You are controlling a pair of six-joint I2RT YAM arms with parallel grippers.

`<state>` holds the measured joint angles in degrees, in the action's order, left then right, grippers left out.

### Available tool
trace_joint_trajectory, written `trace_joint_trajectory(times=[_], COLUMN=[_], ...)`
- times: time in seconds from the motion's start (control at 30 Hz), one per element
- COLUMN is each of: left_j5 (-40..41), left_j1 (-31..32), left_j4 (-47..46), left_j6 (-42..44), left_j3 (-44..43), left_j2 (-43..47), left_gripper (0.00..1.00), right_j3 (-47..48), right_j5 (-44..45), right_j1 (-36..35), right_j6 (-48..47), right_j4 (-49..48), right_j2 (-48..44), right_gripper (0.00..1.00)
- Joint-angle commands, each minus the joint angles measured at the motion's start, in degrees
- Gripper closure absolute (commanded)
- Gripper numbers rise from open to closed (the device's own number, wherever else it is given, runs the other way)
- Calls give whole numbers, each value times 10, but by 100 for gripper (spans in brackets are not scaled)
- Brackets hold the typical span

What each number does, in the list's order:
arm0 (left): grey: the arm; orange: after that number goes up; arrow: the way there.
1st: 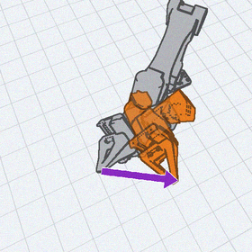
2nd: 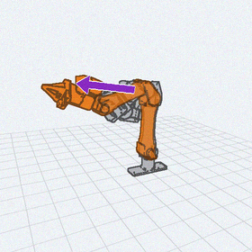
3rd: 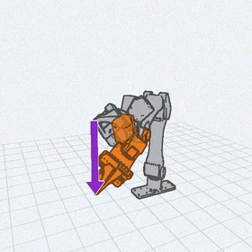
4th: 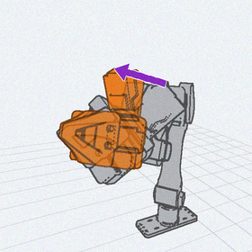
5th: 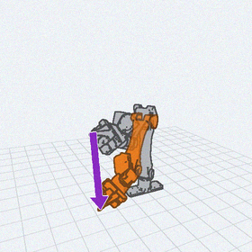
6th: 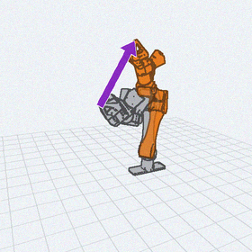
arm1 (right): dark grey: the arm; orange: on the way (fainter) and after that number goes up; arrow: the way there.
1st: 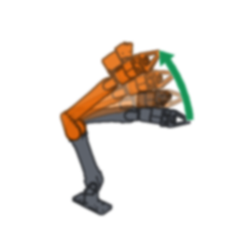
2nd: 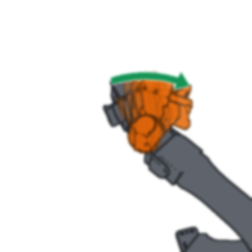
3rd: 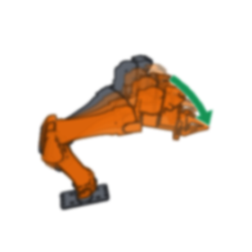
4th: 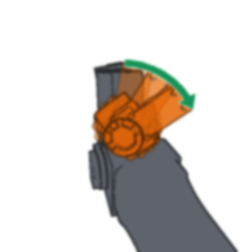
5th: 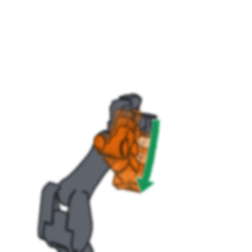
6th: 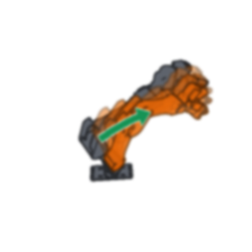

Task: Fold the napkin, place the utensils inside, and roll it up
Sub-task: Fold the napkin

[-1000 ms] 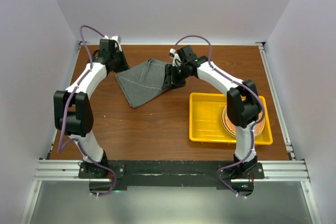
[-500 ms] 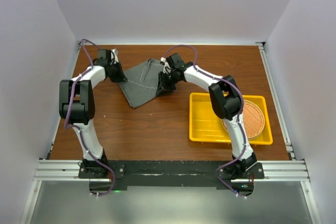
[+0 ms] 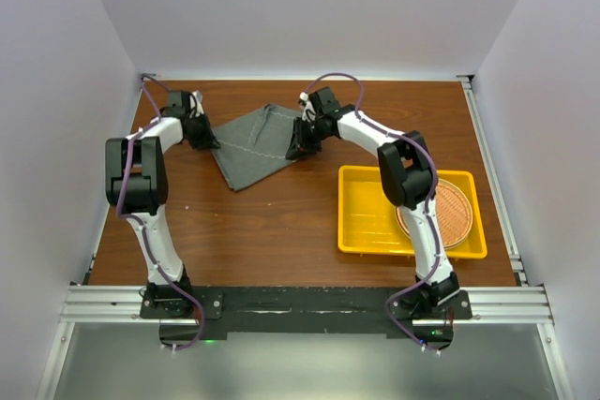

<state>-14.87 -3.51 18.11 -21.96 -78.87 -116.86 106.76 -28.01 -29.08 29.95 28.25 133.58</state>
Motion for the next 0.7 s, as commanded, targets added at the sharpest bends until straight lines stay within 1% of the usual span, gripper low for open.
trace_joint_trajectory(times=[0.0, 0.1, 0.17, 0.3, 0.33, 0.37, 0.4, 0.47, 0.5, 0.53, 0.63, 0.67], left_j5=[3, -5, -9, -21, -24, -30, -33, -39, -40, -40, -40, -44], left_j1=[-6, -7, -7, -7, -7, -7, -7, -8, -7, -7, -7, -8], left_j4=[-7, -5, -4, -2, -1, -2, -1, -1, -1, 0, 8, 10], left_j6=[11, 8, 5, -4, -10, -13, -17, -25, -27, -28, -30, -31], left_j3=[-15, -21, -25, -30, -32, -36, -37, -39, -39, -39, -38, -35], left_j2=[-23, -28, -28, -11, -6, 0, 12, 26, 41, 50, 76, 82], left_gripper=[100, 100, 100, 100, 99, 98, 93, 89, 83, 81, 78, 78], right_j3=[22, 40, 78, 139, 152, 171, 176, 173, 170, 167, 166, 172], right_j5=[14, 23, 28, 80, 105, 110, 116, 121, 121, 120, 109, 107], right_j1=[19, 30, 31, 32, 31, 32, 31, 28, 25, 22, 7, -5], right_j6=[-9, -26, -45, -86, -91, -94, -95, -91, -89, -87, -81, -80], right_j4=[1, 15, 58, 133, 162, 174, 181, 185, 184, 178, 163, 160], right_j2=[19, 37, 52, 43, 40, 35, 23, 8, 2, -7, -7, -3], right_gripper=[75, 75, 75, 73, 73, 73, 73, 72, 71, 69, 67, 64])
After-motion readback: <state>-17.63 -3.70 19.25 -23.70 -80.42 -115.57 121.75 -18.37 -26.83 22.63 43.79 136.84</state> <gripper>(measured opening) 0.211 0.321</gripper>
